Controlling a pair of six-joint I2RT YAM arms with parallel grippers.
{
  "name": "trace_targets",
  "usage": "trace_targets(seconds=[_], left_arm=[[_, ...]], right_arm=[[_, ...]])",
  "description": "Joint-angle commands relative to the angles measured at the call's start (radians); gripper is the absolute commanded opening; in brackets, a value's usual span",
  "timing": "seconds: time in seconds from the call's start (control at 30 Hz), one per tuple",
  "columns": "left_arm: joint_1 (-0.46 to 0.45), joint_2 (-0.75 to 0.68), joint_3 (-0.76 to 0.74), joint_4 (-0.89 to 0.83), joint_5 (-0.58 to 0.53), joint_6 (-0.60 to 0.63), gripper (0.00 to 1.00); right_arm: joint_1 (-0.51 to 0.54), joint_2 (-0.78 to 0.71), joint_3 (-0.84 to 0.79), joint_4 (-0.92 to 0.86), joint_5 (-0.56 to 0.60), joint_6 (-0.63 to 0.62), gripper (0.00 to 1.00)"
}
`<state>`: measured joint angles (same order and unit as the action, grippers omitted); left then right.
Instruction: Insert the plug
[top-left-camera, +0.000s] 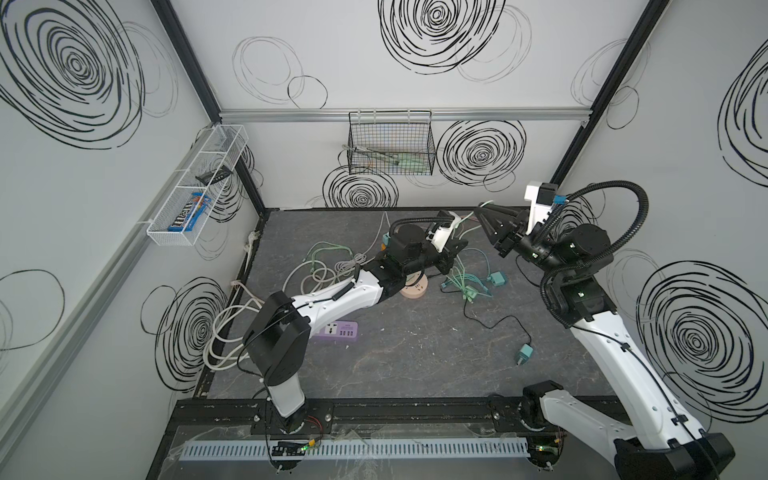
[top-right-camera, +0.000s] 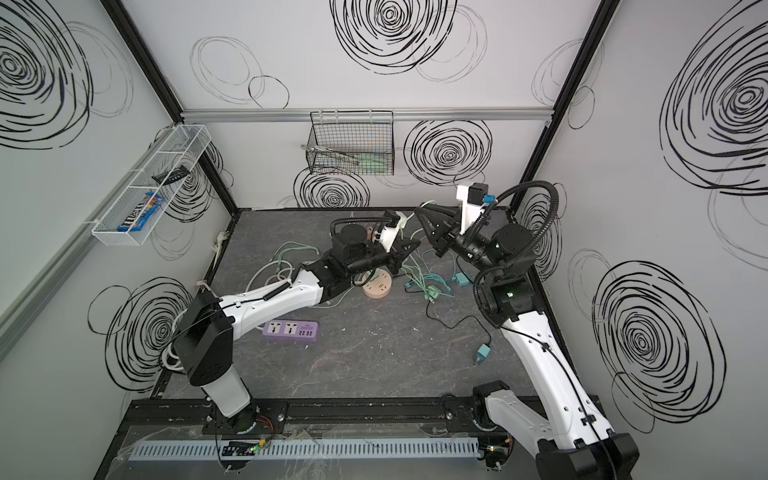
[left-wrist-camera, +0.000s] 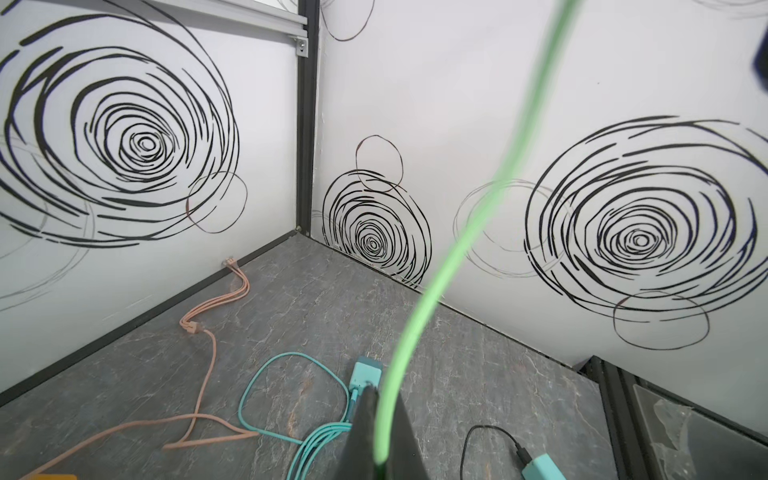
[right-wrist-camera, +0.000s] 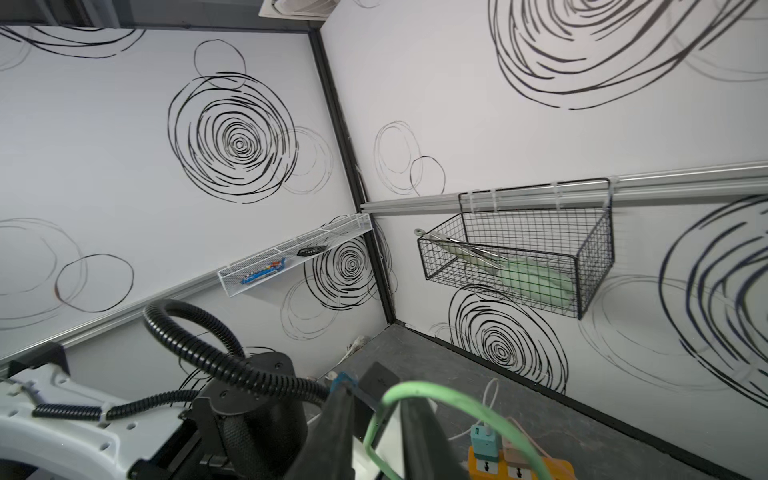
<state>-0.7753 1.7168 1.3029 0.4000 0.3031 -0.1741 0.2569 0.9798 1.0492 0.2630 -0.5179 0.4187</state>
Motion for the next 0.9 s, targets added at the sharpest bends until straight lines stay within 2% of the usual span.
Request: trace_targets(seconds=[0.0, 0.07, 0.17, 0.27, 0.33, 0.47, 0.53, 0.6, 0.7, 0.73, 0.87], left_arm=[[0.032, -0.086, -0.034, 0.078, 0.009, -0.074, 0.0], [0.039, -0.105, -0.039, 0.055, 0.008, -0.087, 0.0], [0.042, -0.12, -0.04, 0.033, 0.01, -0.101, 0.0], [0.044, -0.122, -0.039, 0.026, 0.013, -0.112, 0.0], [0.045, -0.116, -0.036, 0.022, 0.015, -0.117, 0.0], [0.047, -0.099, -0.015, 0.001, 0.025, -0.127, 0.0], [0.047, -0.094, -0.006, -0.01, 0.028, -0.129, 0.0], [0.047, -0.091, -0.002, -0.018, 0.028, -0.132, 0.0], [0.047, -0.089, 0.002, -0.022, 0.028, -0.134, 0.0], [0.047, -0.089, 0.004, -0.025, 0.03, -0.135, 0.0], [0.047, -0.091, 0.014, -0.045, 0.028, -0.13, 0.0]], right_arm=[[-0.009, -0.009, -0.053, -0.126, 0.301, -0.026, 0.72], [-0.023, -0.002, -0.117, -0.156, 0.338, -0.032, 0.87], [-0.03, -0.009, -0.265, -0.096, 0.244, -0.035, 0.99], [-0.025, -0.018, -0.416, 0.009, 0.117, -0.018, 0.97], [-0.019, -0.018, -0.504, 0.081, 0.079, 0.004, 0.97], [0.002, 0.018, -0.628, 0.21, 0.05, -0.008, 0.98], [0.019, 0.05, -0.641, 0.244, 0.019, -0.041, 0.99], [0.056, 0.085, -0.632, 0.244, 0.031, -0.08, 0.96], [0.105, 0.142, -0.617, 0.256, 0.111, -0.115, 0.88], [0.114, 0.162, -0.609, 0.258, 0.142, -0.118, 0.81], [0.121, 0.217, -0.551, 0.199, 0.3, -0.095, 0.29]])
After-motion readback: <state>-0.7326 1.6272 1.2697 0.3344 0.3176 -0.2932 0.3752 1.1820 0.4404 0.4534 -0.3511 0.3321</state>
